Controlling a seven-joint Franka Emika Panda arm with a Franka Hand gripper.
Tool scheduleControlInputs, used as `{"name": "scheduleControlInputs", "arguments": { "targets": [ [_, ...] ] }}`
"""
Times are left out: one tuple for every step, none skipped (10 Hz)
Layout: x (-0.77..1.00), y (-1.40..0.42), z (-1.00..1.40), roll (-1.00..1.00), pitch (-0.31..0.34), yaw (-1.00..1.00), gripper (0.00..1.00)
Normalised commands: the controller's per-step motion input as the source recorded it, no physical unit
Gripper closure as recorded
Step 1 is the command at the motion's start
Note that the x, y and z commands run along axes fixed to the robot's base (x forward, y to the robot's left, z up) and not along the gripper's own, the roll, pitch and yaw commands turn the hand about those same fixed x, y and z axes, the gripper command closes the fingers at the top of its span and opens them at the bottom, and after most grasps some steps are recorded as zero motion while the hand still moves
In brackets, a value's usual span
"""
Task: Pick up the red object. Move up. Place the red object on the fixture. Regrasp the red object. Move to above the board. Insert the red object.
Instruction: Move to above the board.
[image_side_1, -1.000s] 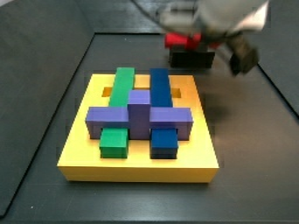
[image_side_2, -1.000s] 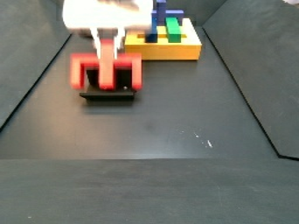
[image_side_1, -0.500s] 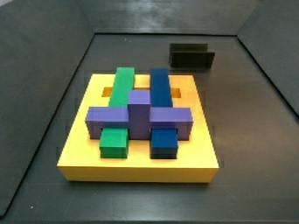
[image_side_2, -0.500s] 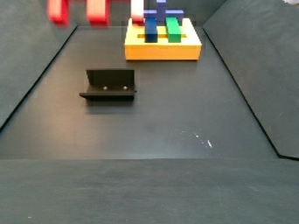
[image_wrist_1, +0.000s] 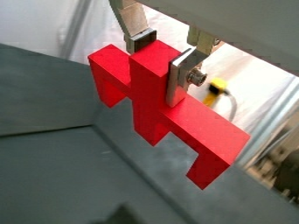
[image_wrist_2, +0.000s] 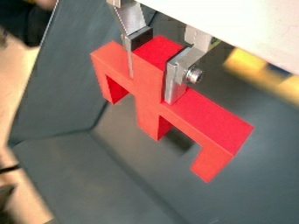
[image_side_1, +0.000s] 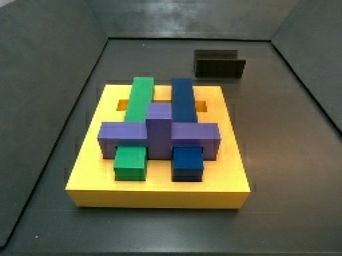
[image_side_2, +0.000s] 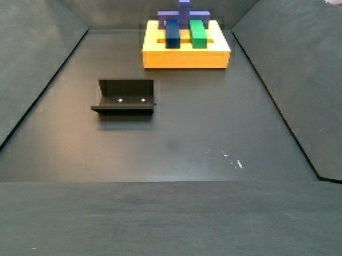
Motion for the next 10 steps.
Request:
{"name": "scheduleControlInputs", "arguments": {
  "targets": [
    [-0.97,-1.4,0.26,-1.0,0.07,-0.02,1.0],
    [-0.97,-1.4,0.25,-1.0,0.075,-0.02,1.0],
    [-0.98,-1.4,0.26,-1.0,0.067,-0.01,1.0],
    [-0.59,-0.8,0.15,-1.0,0.064,0.0,1.0],
    [-0.16,-0.14,0.01,-1.0,0.051,0.01,1.0],
    [-0.05,0.01,-0.01,-1.0,0.053,0.0,1.0],
    [-0.03,0.03,0.01,-1.0,0.032,0.0,1.0],
    [-0.04,0.04,-0.01,-0.8,-0.005,0.01,1.0],
    [-0.03,0.04,0.0,-0.59,-0.019,0.0,1.0],
    [-0.03,0.02,0.0,-0.36,-0.018,0.0,1.0]
  ]
}}
